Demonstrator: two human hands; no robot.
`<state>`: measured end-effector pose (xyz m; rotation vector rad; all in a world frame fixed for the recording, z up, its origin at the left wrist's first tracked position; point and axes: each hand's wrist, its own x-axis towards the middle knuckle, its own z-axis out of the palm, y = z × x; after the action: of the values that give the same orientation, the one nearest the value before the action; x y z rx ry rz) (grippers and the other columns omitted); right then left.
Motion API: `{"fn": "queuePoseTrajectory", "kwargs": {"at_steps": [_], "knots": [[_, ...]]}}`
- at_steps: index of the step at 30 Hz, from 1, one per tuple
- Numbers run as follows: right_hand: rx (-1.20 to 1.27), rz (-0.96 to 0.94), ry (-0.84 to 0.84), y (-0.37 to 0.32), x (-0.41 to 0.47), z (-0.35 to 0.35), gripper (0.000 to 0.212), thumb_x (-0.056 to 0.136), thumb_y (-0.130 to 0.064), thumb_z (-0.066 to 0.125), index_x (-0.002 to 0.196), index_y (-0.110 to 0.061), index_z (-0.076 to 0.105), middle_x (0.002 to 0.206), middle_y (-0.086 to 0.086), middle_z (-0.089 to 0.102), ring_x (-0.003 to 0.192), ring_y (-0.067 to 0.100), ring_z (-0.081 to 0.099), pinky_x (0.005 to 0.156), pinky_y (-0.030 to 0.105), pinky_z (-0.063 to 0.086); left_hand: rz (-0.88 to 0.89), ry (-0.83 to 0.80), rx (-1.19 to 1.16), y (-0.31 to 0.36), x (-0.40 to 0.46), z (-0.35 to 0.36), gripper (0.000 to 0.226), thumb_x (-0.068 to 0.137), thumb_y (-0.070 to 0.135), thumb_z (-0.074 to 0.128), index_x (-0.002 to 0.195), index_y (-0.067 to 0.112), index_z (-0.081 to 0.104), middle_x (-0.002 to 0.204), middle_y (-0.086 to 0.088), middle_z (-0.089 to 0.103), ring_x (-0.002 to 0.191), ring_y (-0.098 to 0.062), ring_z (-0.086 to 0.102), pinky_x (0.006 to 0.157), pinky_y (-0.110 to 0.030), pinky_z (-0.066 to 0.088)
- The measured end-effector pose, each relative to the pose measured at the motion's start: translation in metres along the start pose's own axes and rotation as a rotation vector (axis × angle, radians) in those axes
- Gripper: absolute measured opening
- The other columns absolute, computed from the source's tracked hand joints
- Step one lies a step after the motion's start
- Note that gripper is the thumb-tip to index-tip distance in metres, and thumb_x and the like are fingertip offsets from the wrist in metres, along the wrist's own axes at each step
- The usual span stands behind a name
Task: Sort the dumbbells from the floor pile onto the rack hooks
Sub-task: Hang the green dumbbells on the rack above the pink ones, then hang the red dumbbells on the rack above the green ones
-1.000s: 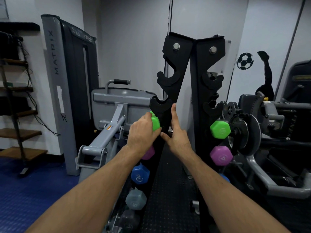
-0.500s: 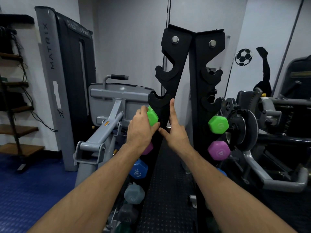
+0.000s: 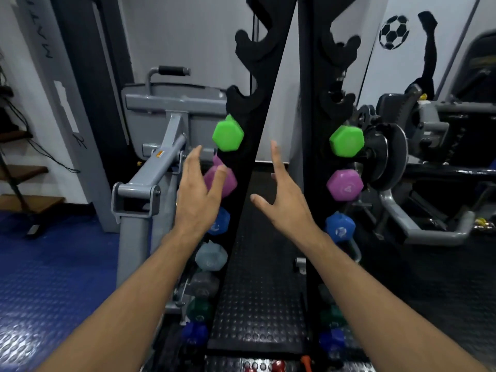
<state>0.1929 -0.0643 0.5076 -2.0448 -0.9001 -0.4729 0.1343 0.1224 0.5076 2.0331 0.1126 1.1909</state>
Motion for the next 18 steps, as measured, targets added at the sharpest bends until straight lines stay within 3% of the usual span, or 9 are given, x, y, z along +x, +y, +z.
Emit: {"fn": "queuePoseTrajectory", "kwargs": {"at_steps": [3,10,18], "knots": [[0.033,0.065,-0.045,0.023,-0.048,0.01,0.11,0.091,-0.033,0.076,0.162,-0.048,-0.006,0.171,-0.012,0.023,0.15,0.016,0.038,0.12,0.038,0.037,-0.084,-0.026,-0.029,-0.024,-0.044,0.003,0.063,0.099,0.048,0.053,0.153,0.02,0.036,0.15,-0.001,0.048,0.137,-0.014,0.047,0.111,-0.046,0.044],[0.109,0.39,-0.24,0.093,-0.174,0.048,0.096,0.095,-0.044,0.07,0.165,-0.042,0.004,0.166,-0.011,0.034,0.148,0.005,0.034,0.121,0.038,0.037,-0.315,-0.167,0.043,-0.082,-0.172,0.018,0.06,0.103,0.038,0.054,0.155,0.018,0.033,0.155,0.001,0.043,0.14,-0.013,0.043,0.117,-0.043,0.038],[0.049,0.73,-0.463,0.169,-0.294,0.102,0.096,0.096,-0.048,0.068,0.164,-0.04,0.002,0.168,-0.012,0.03,0.151,0.013,0.035,0.12,0.042,0.038,-0.612,-0.398,0.092,-0.147,-0.299,0.054,0.066,0.102,0.043,0.054,0.158,0.018,0.03,0.163,0.002,0.031,0.15,-0.015,0.029,0.123,-0.042,0.028]]}}
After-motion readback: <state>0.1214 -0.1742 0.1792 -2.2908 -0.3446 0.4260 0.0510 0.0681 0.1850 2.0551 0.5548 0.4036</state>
